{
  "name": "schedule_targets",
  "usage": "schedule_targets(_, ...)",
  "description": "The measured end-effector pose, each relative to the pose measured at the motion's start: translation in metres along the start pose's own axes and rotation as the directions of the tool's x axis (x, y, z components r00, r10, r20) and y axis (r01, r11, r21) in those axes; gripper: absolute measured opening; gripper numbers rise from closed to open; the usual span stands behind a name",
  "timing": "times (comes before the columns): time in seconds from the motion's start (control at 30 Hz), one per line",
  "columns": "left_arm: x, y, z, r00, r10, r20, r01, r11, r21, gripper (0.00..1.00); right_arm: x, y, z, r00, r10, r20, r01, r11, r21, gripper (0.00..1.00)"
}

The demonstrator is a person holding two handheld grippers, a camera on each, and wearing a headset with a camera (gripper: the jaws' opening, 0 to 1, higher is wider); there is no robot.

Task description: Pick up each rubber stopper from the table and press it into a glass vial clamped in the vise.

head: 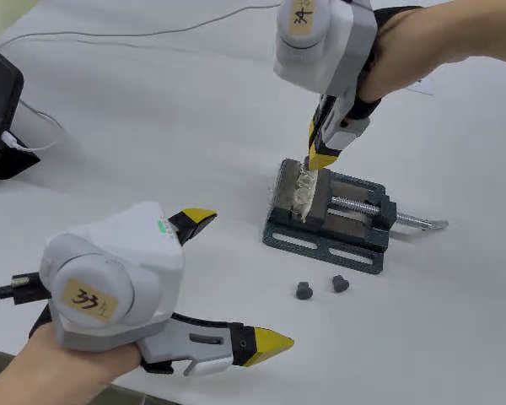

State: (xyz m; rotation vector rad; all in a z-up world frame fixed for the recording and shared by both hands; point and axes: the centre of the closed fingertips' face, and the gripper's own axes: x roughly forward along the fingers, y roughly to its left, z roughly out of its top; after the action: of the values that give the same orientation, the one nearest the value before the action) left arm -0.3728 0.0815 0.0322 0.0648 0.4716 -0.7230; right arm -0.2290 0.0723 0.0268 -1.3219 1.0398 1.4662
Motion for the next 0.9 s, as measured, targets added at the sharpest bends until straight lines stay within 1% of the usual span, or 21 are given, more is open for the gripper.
schedule_targets(0.03,0.000,0.000,0.000,1.0000,-0.001,0.001,0.001,1.000,-0.001,0.95,0.000,0.001,-0.001,1.0000,0.001,-0.004,-0.001,0.999,0.035,0.05)
schedule_targets(0.07,0.000,0.000,0.000,1.0000,-0.001,0.001,0.002,1.000,-0.001,0.95,0.000,0.000,0.000,1.0000,-0.001,-0.005,0.001,0.999,0.034,0.05)
schedule_targets(0.17,0.001,0.000,-0.001,1.0000,-0.003,-0.001,0.003,1.000,-0.003,0.95,0.001,0.001,0.000,0.9998,-0.010,-0.017,0.011,0.997,0.079,0.05)
schedule_targets(0.2,0.001,-0.001,-0.001,1.0000,-0.004,0.000,0.004,1.000,-0.004,0.95,0.001,0.000,0.000,0.9996,-0.013,-0.024,0.016,0.993,0.113,0.05)
schedule_targets(0.27,0.001,-0.001,-0.001,1.0000,-0.006,-0.001,0.006,1.000,-0.004,0.95,0.002,-0.001,0.001,0.9995,-0.015,-0.028,0.018,0.992,0.125,0.05)
schedule_targets(0.3,0.001,-0.002,-0.001,1.0000,-0.007,-0.001,0.007,1.000,-0.003,0.95,0.002,-0.001,0.000,0.9992,-0.019,-0.034,0.024,0.987,0.156,0.05)
schedule_targets(0.33,0.002,-0.002,-0.001,1.0000,-0.007,0.000,0.007,1.000,-0.002,0.95,0.003,-0.003,0.001,0.9991,-0.021,-0.036,0.026,0.987,0.159,0.05)
schedule_targets(0.4,0.002,-0.002,-0.001,1.0000,-0.008,0.001,0.008,1.000,-0.002,0.95,0.003,-0.003,0.001,0.9989,-0.028,-0.036,0.033,0.992,0.123,0.05)
schedule_targets(0.43,0.002,-0.002,-0.001,1.0000,-0.008,0.000,0.008,1.000,-0.002,0.95,0.003,-0.002,0.000,0.9989,-0.029,-0.037,0.033,0.989,0.141,0.05)
schedule_targets(0.5,0.001,-0.002,0.000,1.0000,-0.009,0.001,0.009,1.000,0.000,0.95,0.003,-0.004,0.000,0.9990,-0.029,-0.035,0.033,0.991,0.129,0.06)
schedule_targets(0.53,0.001,-0.002,0.000,1.0000,-0.007,0.002,0.007,1.000,0.001,0.95,0.002,-0.003,0.000,0.9990,-0.028,-0.035,0.034,0.987,0.156,0.06)
schedule_targets(0.57,0.000,-0.001,0.000,1.0000,-0.005,0.001,0.005,1.000,0.000,0.95,0.002,-0.001,0.000,0.9990,-0.027,-0.036,0.032,0.990,0.136,0.06)
schedule_targets(0.6,-0.001,-0.001,-0.001,1.0000,-0.005,0.001,0.005,1.000,-0.001,0.95,0.002,-0.002,0.000,0.9991,-0.025,-0.035,0.028,0.995,0.091,0.06)
schedule_targets(0.63,-0.001,-0.001,-0.001,1.0000,-0.004,0.002,0.004,1.000,-0.002,0.95,0.003,-0.002,0.000,0.9990,-0.026,-0.036,0.030,0.994,0.109,0.06)
schedule_targets(0.7,-0.002,-0.001,-0.001,1.0000,-0.003,0.001,0.003,1.000,-0.001,0.94,0.001,0.001,-0.001,0.9991,-0.025,-0.034,0.028,0.995,0.091,0.06)
schedule_targets(0.83,-0.003,-0.001,-0.002,1.0000,-0.002,-0.001,0.002,1.000,-0.003,0.94,0.000,0.007,-0.001,0.9993,-0.023,-0.029,0.025,0.996,0.091,0.07)
schedule_targets(0.87,-0.003,-0.001,-0.003,1.0000,-0.002,-0.002,0.002,1.000,-0.004,0.94,-0.001,0.006,-0.002,0.9995,-0.020,-0.025,0.022,0.997,0.074,0.07)
schedule_targets(0.9,-0.003,-0.001,-0.003,1.0000,-0.002,-0.001,0.002,1.000,-0.004,0.94,-0.001,0.006,-0.002,0.9995,-0.020,-0.025,0.022,0.997,0.079,0.07)
